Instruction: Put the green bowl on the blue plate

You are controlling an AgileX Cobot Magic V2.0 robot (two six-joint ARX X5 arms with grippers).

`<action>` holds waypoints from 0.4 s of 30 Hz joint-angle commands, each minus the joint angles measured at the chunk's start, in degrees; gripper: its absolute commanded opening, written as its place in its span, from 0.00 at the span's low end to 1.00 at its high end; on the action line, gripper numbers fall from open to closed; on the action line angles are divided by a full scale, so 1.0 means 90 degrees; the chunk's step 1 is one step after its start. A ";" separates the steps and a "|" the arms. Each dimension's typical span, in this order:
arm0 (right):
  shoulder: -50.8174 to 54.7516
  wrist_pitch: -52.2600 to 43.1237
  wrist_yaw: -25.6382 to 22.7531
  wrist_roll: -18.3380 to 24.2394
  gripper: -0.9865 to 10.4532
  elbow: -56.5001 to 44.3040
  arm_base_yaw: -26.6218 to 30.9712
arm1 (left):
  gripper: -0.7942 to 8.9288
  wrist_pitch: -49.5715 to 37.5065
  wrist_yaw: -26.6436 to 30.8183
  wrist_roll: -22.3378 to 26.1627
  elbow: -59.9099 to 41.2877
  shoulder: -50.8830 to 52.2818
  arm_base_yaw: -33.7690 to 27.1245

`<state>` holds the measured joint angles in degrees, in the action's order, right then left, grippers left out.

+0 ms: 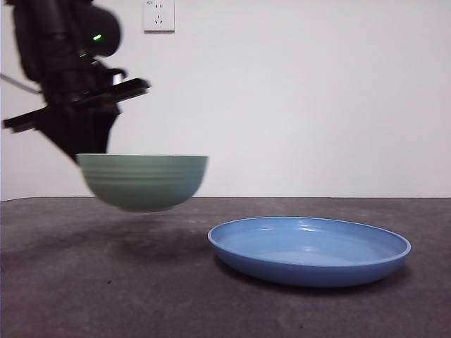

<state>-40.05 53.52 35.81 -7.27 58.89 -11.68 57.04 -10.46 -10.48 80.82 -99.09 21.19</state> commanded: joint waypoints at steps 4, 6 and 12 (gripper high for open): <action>-0.0032 -0.0049 -0.0002 0.0092 0.59 0.0119 -0.0034 | 0.09 0.0007 0.0287 -0.0250 0.0680 -0.0464 0.0814; -0.0032 -0.0046 -0.0002 0.0092 0.59 0.0119 -0.0034 | 0.09 0.0007 0.0287 -0.0306 0.0933 -0.0678 0.1032; -0.0032 -0.0046 -0.0002 0.0092 0.59 0.0119 -0.0034 | 0.09 0.0041 0.0284 -0.0420 0.1906 -0.1564 0.1622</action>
<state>-40.05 53.52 35.81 -7.27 58.89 -11.68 57.60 -7.81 -13.26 95.53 -111.22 34.74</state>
